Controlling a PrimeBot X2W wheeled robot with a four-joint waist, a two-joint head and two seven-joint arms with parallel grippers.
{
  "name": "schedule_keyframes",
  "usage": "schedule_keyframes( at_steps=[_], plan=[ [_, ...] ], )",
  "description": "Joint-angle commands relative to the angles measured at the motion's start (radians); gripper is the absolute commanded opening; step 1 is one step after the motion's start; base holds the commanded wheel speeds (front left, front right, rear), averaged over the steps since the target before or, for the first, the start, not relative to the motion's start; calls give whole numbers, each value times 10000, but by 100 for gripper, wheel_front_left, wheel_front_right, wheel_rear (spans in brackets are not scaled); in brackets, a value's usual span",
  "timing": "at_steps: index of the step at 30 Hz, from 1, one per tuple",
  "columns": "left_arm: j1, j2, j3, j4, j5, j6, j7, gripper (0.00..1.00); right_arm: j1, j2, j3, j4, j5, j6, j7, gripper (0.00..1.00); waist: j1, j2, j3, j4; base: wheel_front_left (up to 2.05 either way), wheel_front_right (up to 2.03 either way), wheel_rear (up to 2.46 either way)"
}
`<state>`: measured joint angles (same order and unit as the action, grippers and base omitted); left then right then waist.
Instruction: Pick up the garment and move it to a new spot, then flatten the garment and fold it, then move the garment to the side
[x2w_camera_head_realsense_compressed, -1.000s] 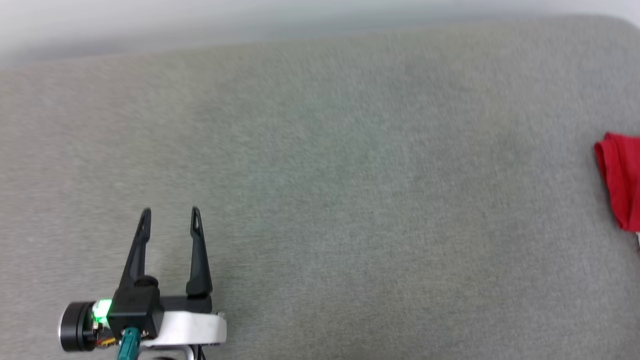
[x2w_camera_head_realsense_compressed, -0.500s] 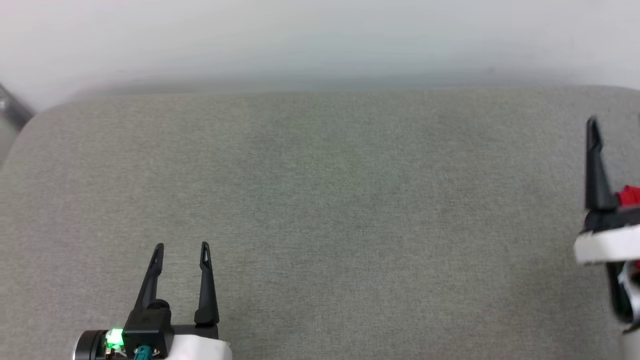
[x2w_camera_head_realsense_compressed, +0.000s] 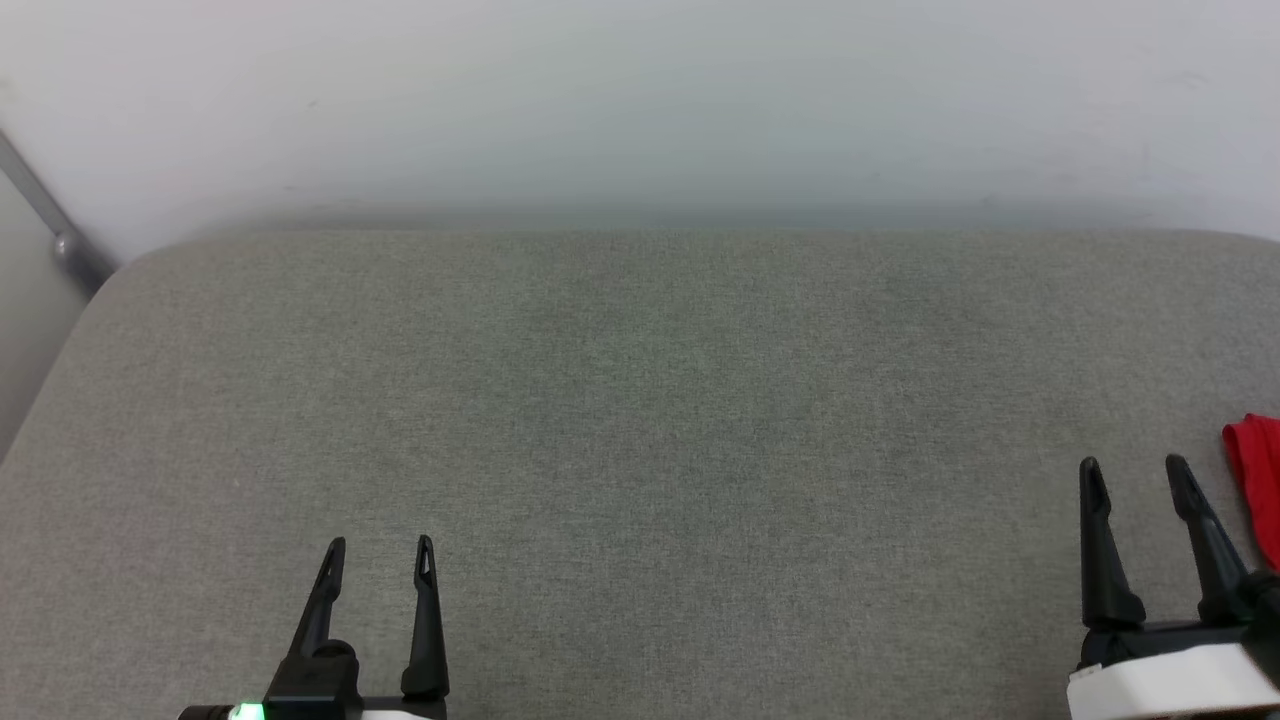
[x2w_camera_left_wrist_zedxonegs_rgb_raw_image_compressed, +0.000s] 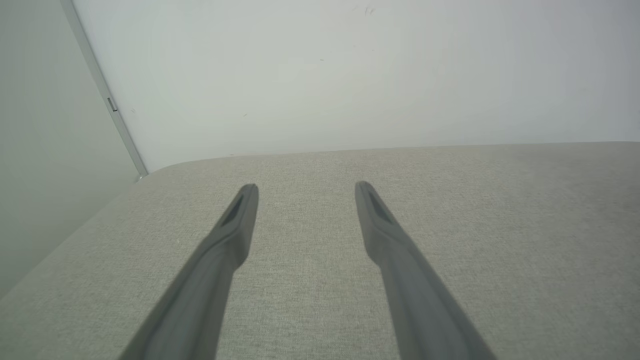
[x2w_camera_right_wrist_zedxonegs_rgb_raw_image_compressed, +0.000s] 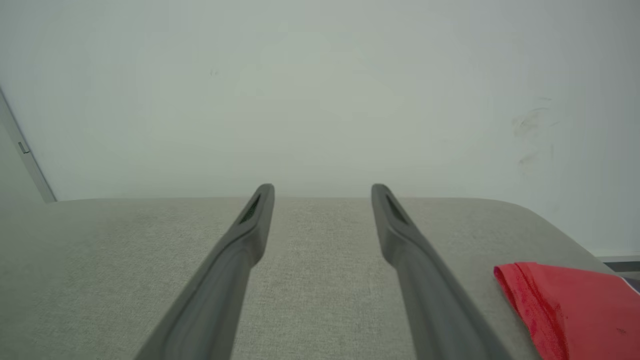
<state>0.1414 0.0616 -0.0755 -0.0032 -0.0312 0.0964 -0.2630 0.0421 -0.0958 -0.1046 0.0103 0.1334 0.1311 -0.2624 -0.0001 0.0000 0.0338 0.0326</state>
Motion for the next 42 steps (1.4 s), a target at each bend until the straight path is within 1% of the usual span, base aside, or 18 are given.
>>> schedule_keyframes(
  at_steps=[1, 2, 10, 14, 19, 27, 28, 33, 42],
  plan=[
    [89, 5, -2, 2, 23, -44, -21, 100, 168, 69, 1, -63, 41, -8, -28, 100, 1, 0, -55, 25, 0, 0, 0],
    [169, -5, 14, 34, -5, -55, -21, 100, 478, 199, 61, -191, 66, -8, -28, 100, 1, 0, -121, 7, 0, 0, 0],
    [361, -36, -17, 188, -34, -131, -21, 100, 1256, 446, 135, -568, 88, -10, -29, 100, 1, 0, -383, -2, 0, 0, 0],
    [387, -59, -17, 252, -112, -113, -21, 100, 1589, 476, 189, -634, 208, -8, -29, 100, 1, 0, -463, 3, 0, 0, 0],
    [505, -80, -9, 300, -241, -229, -21, 100, 1844, 477, 173, -568, 460, -8, -29, 100, 1, 0, -551, 4, 0, 0, 0],
    [514, -104, 60, 349, -396, -334, -21, 100, 1923, 479, 237, -527, 498, -8, -30, 100, 1, 0, -552, 16, 0, 0, 0],
    [413, -90, 67, 352, -370, -341, 1, 0, 1853, 433, 233, -534, 510, 0, 0, 0, 1, 0, -553, 18, 0, 0, 0],
    [435, -93, 45, 764, -508, -362, 64, 0, 1846, 432, 263, -110, 657, 2, 68, 0, 1, 0, -552, 15, 0, 0, 0],
    [85, 11, 144, 930, -2526, -578, 414, 0, 1428, 329, 350, 169, 2527, 1, 421, 0, 1, 0, -533, -9, 0, 0, 0]
  ],
)
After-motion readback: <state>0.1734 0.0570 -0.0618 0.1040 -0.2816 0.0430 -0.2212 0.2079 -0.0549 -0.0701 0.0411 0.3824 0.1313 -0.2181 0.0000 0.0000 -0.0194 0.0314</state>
